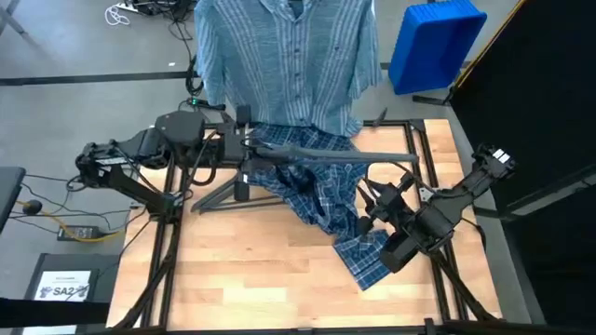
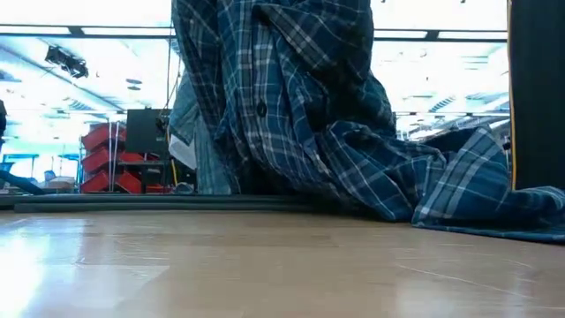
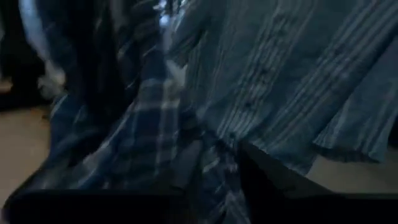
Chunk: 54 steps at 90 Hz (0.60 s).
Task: Hang clothes
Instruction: Remove the black hanger from the blue shirt
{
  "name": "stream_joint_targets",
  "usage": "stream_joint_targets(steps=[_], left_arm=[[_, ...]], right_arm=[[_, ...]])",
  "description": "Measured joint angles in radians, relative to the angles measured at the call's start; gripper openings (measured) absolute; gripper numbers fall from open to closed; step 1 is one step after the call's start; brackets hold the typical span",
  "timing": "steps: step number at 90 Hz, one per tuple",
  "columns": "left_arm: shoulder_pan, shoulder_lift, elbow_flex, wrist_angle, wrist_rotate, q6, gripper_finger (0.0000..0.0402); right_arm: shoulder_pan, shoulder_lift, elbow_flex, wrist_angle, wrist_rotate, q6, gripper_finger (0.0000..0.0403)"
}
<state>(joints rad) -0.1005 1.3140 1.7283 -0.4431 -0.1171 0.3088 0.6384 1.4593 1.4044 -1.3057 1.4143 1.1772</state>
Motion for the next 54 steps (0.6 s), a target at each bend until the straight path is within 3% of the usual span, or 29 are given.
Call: stream_joint_targets(steps=[15,26,38,54], left_arm=[[0.0,0.001,0.0,0.033,0.026,-0.002,0.0014],[0.0,0.001,0.0,0.036,0.03,-0.001,0.0014],[0.0,0.002,0.0,0.034,0.029,0.0,0.0014],[0.0,0.002,0.0,0.035,0.025,0.001,0.0014]], right_arm=[[-0.08,0.0,-0.031,0.087,0.003,-0.066,0.0196],[-0.106,0.0,-0.052,0.227,-0.021,-0.218,0.0229],[-0.106,0.0,-0.06,0.436,-0.103,-0.454,0.0231],[-0.106,0.0,-0.06,0.767,-0.297,-0.846,0.0202]])
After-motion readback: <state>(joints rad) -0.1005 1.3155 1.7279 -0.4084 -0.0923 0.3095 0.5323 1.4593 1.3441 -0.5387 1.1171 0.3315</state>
